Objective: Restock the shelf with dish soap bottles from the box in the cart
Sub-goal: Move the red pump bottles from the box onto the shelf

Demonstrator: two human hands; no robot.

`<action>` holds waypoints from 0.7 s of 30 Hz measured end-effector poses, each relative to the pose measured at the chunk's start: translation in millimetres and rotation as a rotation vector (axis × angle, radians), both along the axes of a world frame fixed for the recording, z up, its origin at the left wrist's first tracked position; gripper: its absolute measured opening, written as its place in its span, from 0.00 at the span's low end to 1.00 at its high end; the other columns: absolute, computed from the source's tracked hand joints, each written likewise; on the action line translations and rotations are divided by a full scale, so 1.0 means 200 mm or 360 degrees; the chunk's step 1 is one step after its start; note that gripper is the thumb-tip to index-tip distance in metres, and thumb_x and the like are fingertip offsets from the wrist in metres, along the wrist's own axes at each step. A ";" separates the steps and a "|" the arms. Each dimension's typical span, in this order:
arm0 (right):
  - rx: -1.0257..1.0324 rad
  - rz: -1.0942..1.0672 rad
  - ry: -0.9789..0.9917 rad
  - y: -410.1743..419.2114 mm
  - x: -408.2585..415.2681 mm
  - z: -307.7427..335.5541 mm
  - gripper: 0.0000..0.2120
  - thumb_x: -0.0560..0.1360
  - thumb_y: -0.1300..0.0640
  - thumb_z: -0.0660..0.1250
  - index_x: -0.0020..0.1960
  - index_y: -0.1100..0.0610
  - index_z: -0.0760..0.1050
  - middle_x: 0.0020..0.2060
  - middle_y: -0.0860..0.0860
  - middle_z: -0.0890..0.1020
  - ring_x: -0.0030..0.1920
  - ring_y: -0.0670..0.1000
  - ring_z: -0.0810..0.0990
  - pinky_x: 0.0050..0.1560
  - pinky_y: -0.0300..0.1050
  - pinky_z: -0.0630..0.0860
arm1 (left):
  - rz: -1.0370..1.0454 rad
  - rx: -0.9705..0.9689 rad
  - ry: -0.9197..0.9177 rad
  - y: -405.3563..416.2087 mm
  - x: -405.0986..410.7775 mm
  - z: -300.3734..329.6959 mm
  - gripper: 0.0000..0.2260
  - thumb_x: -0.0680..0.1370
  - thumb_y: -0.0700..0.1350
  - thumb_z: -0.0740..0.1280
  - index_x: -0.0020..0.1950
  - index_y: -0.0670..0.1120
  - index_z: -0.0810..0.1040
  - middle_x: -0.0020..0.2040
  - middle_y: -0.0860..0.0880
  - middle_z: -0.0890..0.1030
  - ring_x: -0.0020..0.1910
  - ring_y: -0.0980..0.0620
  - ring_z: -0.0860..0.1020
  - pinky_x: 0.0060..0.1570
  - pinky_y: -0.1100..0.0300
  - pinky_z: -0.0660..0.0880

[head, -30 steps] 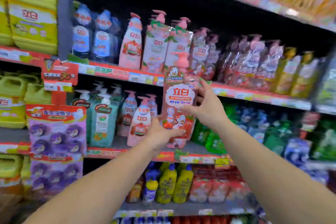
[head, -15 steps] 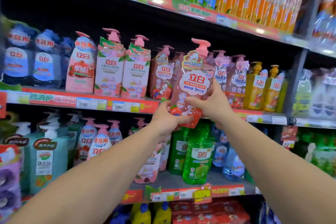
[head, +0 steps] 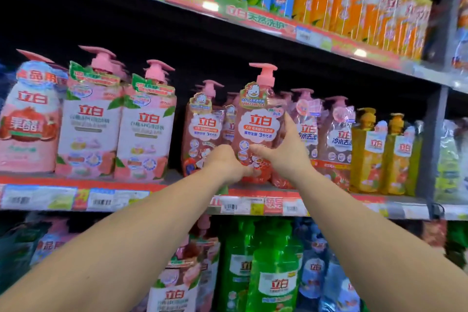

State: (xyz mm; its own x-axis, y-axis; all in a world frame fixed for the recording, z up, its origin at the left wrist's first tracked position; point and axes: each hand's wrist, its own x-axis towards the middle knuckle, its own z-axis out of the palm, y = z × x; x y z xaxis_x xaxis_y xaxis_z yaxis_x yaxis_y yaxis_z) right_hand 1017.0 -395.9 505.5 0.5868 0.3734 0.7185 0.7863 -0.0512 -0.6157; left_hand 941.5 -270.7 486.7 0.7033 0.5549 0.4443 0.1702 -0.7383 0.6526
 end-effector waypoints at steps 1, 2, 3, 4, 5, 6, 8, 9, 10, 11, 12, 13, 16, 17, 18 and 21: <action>-0.0007 0.0034 0.0015 0.03 0.06 -0.03 0.55 0.54 0.39 0.79 0.75 0.45 0.56 0.64 0.44 0.77 0.64 0.48 0.77 0.64 0.55 0.75 | 0.0054 0.0044 0.0050 0.01 0.03 0.00 0.28 0.63 0.63 0.78 0.49 0.43 0.77 0.44 0.47 0.81 0.44 0.46 0.80 0.42 0.55 0.75; -0.0025 0.0059 0.0032 0.05 0.11 -0.04 0.54 0.54 0.39 0.78 0.74 0.44 0.57 0.63 0.44 0.78 0.63 0.48 0.77 0.64 0.54 0.75 | 0.0106 0.0085 0.0078 0.02 0.04 0.00 0.28 0.62 0.63 0.78 0.47 0.43 0.77 0.42 0.47 0.81 0.43 0.46 0.80 0.38 0.56 0.74; -0.0053 0.0067 0.0042 0.06 0.13 -0.05 0.52 0.56 0.41 0.78 0.75 0.44 0.58 0.63 0.44 0.78 0.63 0.47 0.77 0.64 0.53 0.75 | 0.0157 0.0114 0.0098 0.02 0.06 -0.01 0.27 0.62 0.63 0.78 0.45 0.43 0.76 0.39 0.48 0.79 0.41 0.47 0.79 0.35 0.57 0.71; -0.0082 0.0064 0.0047 0.06 0.14 -0.05 0.51 0.59 0.45 0.79 0.76 0.45 0.57 0.65 0.44 0.76 0.64 0.47 0.76 0.66 0.49 0.72 | 0.0198 0.0137 0.0110 0.03 0.08 -0.01 0.26 0.63 0.62 0.78 0.42 0.43 0.74 0.37 0.49 0.77 0.39 0.48 0.77 0.31 0.58 0.68; -0.0122 0.0072 0.0053 0.06 0.16 -0.05 0.50 0.63 0.50 0.79 0.77 0.47 0.54 0.67 0.44 0.74 0.65 0.46 0.74 0.65 0.44 0.70 | 0.0229 0.0147 0.0120 0.04 0.09 -0.01 0.25 0.63 0.61 0.78 0.39 0.44 0.72 0.35 0.50 0.75 0.37 0.50 0.75 0.29 0.58 0.65; -0.0179 0.0083 0.0068 0.07 0.18 -0.04 0.50 0.66 0.55 0.79 0.78 0.49 0.51 0.67 0.44 0.73 0.65 0.45 0.72 0.62 0.40 0.68 | 0.0247 0.0163 0.0128 0.05 0.10 0.00 0.24 0.64 0.61 0.78 0.37 0.45 0.70 0.34 0.51 0.73 0.34 0.51 0.73 0.28 0.59 0.63; -0.0298 0.0119 0.0042 0.09 0.24 -0.05 0.53 0.67 0.60 0.78 0.79 0.50 0.45 0.67 0.45 0.72 0.64 0.47 0.73 0.59 0.40 0.69 | 0.0273 0.0205 0.0131 0.07 0.11 0.00 0.24 0.65 0.59 0.79 0.34 0.45 0.69 0.32 0.51 0.73 0.31 0.54 0.71 0.26 0.60 0.62; -0.0350 0.0128 0.0009 0.10 0.26 -0.05 0.55 0.67 0.60 0.77 0.79 0.49 0.42 0.68 0.48 0.73 0.65 0.49 0.74 0.59 0.41 0.70 | 0.0288 0.0217 0.0134 0.08 0.12 0.00 0.23 0.65 0.59 0.79 0.34 0.45 0.69 0.32 0.51 0.73 0.31 0.54 0.72 0.27 0.60 0.63; -0.0392 0.0123 -0.0009 0.11 0.28 -0.05 0.56 0.68 0.60 0.77 0.79 0.49 0.39 0.69 0.49 0.73 0.65 0.51 0.74 0.59 0.43 0.71 | 0.0315 0.0236 0.0150 0.08 0.12 0.01 0.23 0.65 0.59 0.79 0.35 0.46 0.70 0.33 0.51 0.74 0.33 0.53 0.72 0.28 0.60 0.64; -0.0415 0.0117 -0.0006 0.12 0.29 -0.06 0.56 0.68 0.60 0.77 0.79 0.49 0.38 0.69 0.50 0.73 0.65 0.52 0.74 0.60 0.44 0.72 | 0.0354 0.0264 0.0187 0.08 0.13 0.02 0.24 0.65 0.61 0.78 0.35 0.46 0.70 0.34 0.50 0.75 0.33 0.52 0.73 0.30 0.59 0.66; -0.0428 0.0112 0.0017 0.14 0.29 -0.06 0.56 0.69 0.59 0.77 0.79 0.48 0.37 0.69 0.50 0.73 0.65 0.53 0.74 0.62 0.46 0.73 | 0.0400 0.0301 0.0239 0.08 0.12 0.02 0.24 0.65 0.62 0.77 0.35 0.46 0.70 0.35 0.50 0.75 0.33 0.52 0.73 0.32 0.58 0.68; -0.0429 0.0115 0.0035 0.15 0.30 -0.07 0.56 0.69 0.58 0.77 0.79 0.48 0.38 0.69 0.51 0.72 0.65 0.53 0.74 0.63 0.48 0.73 | 0.0445 0.0336 0.0297 0.09 0.12 0.02 0.25 0.65 0.64 0.76 0.34 0.45 0.70 0.34 0.49 0.76 0.32 0.51 0.74 0.32 0.57 0.69; -0.0381 0.0108 0.0049 0.19 0.33 -0.09 0.53 0.70 0.57 0.76 0.79 0.50 0.40 0.70 0.52 0.72 0.66 0.54 0.74 0.65 0.49 0.72 | 0.0562 0.0391 0.0429 0.13 0.07 0.05 0.24 0.66 0.64 0.75 0.33 0.44 0.74 0.32 0.48 0.78 0.32 0.49 0.76 0.35 0.57 0.73; -0.0373 0.0102 0.0053 0.21 0.34 -0.10 0.52 0.71 0.57 0.76 0.79 0.51 0.41 0.70 0.52 0.72 0.67 0.55 0.73 0.65 0.49 0.71 | 0.0581 0.0385 0.0459 0.15 0.05 0.05 0.22 0.67 0.63 0.75 0.36 0.44 0.75 0.35 0.47 0.80 0.35 0.48 0.77 0.38 0.56 0.74; -0.0373 0.0096 0.0056 0.22 0.34 -0.11 0.51 0.71 0.57 0.75 0.80 0.52 0.42 0.70 0.53 0.72 0.67 0.55 0.73 0.65 0.48 0.70 | 0.0588 0.0388 0.0477 0.17 0.03 0.04 0.22 0.68 0.62 0.74 0.39 0.43 0.78 0.39 0.46 0.81 0.39 0.47 0.79 0.42 0.55 0.75; -0.0387 0.0060 0.0071 0.26 0.35 -0.11 0.49 0.72 0.57 0.74 0.79 0.54 0.43 0.70 0.54 0.71 0.68 0.56 0.72 0.64 0.48 0.69 | 0.0590 0.0445 0.0485 0.19 0.01 0.04 0.21 0.72 0.58 0.73 0.47 0.39 0.83 0.47 0.43 0.83 0.48 0.45 0.81 0.49 0.53 0.77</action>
State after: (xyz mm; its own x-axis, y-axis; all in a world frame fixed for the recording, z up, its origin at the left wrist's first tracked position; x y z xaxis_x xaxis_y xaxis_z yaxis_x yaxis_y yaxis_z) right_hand 1086.7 -343.1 483.9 0.5985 0.5543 0.5784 0.7627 -0.1735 -0.6230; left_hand 942.8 -233.2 495.4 0.6035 0.6796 0.4172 0.6019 -0.7314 0.3207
